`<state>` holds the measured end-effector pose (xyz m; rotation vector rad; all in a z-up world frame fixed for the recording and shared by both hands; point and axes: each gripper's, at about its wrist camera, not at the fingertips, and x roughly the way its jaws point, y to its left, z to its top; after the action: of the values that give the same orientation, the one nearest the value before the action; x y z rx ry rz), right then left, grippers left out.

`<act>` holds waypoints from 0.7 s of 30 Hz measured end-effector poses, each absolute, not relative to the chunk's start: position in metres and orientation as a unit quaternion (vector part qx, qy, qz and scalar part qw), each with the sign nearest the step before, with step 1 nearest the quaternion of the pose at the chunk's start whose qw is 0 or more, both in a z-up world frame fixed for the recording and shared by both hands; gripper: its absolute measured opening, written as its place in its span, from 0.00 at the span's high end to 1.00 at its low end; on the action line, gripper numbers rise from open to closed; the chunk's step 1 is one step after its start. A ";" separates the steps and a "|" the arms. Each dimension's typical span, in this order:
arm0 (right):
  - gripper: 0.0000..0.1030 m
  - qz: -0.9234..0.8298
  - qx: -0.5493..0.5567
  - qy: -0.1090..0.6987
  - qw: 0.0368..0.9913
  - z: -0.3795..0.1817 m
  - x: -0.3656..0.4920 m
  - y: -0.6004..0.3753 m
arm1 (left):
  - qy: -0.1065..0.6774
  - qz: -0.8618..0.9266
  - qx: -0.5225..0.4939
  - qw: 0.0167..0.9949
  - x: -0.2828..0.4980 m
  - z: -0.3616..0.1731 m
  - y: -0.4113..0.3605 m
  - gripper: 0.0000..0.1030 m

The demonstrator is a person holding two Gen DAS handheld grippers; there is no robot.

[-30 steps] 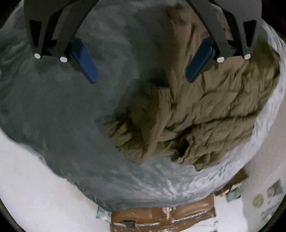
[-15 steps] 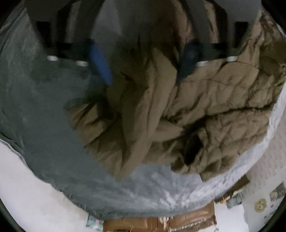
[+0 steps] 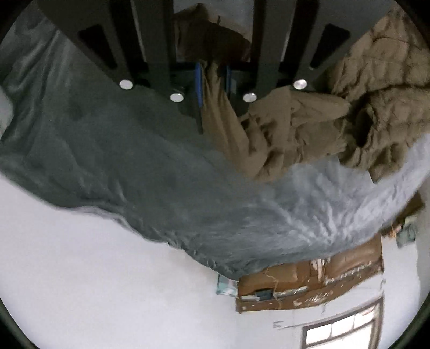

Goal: Fold large clothes

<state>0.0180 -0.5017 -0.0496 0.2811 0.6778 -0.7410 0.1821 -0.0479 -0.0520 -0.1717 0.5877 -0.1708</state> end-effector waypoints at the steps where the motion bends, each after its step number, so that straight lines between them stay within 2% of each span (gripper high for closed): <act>1: 0.89 -0.347 0.153 0.324 0.867 -0.050 0.015 -0.508 | 0.285 -0.081 -0.080 0.952 0.181 -0.049 -0.049 0.11; 5: 0.89 -0.277 0.192 0.323 0.885 -0.043 0.023 -0.504 | 0.285 -0.086 -0.073 0.952 0.180 -0.045 -0.055 0.11; 10: 0.89 -0.167 0.167 0.316 0.919 -0.017 0.059 -0.451 | 0.281 -0.098 -0.067 0.952 0.187 -0.037 -0.068 0.11; 14: 0.89 -0.071 0.164 0.315 0.932 0.006 0.113 -0.405 | 0.276 -0.107 -0.033 0.955 0.194 -0.034 -0.083 0.11; 21: 0.89 0.110 0.142 0.326 0.928 0.035 0.226 -0.278 | 0.274 -0.096 -0.053 0.955 0.207 -0.039 -0.071 0.11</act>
<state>0.2259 -0.2778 0.0349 0.2907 0.6676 0.2248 0.2068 -0.0705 -0.0390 -0.1078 0.5558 -0.1955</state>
